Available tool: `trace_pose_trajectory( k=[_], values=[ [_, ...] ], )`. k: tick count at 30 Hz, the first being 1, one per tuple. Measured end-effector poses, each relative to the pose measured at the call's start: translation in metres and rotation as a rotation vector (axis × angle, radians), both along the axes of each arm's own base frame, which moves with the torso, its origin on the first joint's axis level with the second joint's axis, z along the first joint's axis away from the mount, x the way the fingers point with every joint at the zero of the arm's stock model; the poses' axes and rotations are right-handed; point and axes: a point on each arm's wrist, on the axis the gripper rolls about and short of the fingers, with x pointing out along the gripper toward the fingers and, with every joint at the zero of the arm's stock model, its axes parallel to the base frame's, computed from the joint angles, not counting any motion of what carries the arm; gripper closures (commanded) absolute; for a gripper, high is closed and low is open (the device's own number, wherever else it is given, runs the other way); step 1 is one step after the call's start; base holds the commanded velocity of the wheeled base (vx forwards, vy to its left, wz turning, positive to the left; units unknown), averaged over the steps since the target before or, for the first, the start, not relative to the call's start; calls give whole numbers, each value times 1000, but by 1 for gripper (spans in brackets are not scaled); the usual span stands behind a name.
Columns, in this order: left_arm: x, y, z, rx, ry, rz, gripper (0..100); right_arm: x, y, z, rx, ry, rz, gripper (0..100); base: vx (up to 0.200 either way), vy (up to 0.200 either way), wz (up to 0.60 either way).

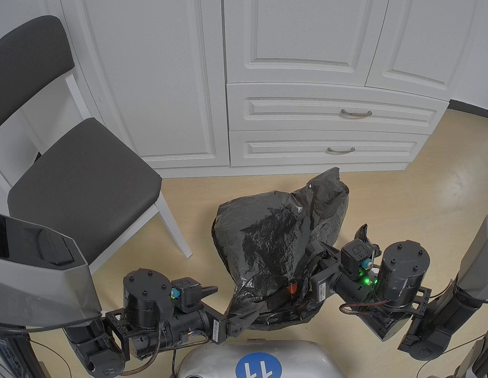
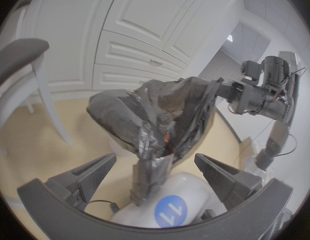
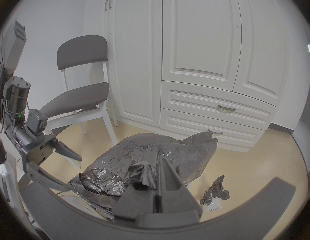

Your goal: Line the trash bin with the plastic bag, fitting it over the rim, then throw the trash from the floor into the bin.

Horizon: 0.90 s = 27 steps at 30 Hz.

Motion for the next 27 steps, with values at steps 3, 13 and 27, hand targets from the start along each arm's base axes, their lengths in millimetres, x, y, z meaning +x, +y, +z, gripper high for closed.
trace_pose_trajectory(
  k=[3,13,27],
  values=[
    [-2,-1,-3,-24,47,-47,0,0,0,-2,-4,4,1,100,0,0,0],
    [12,-4,-32,-27,62,-26,0,0,1,-4,-13,10,3,100,0,0,0],
    [16,-11,-60,-15,145,-18,0,-1,2,-5,-15,9,8,100,0,0,0]
  ],
)
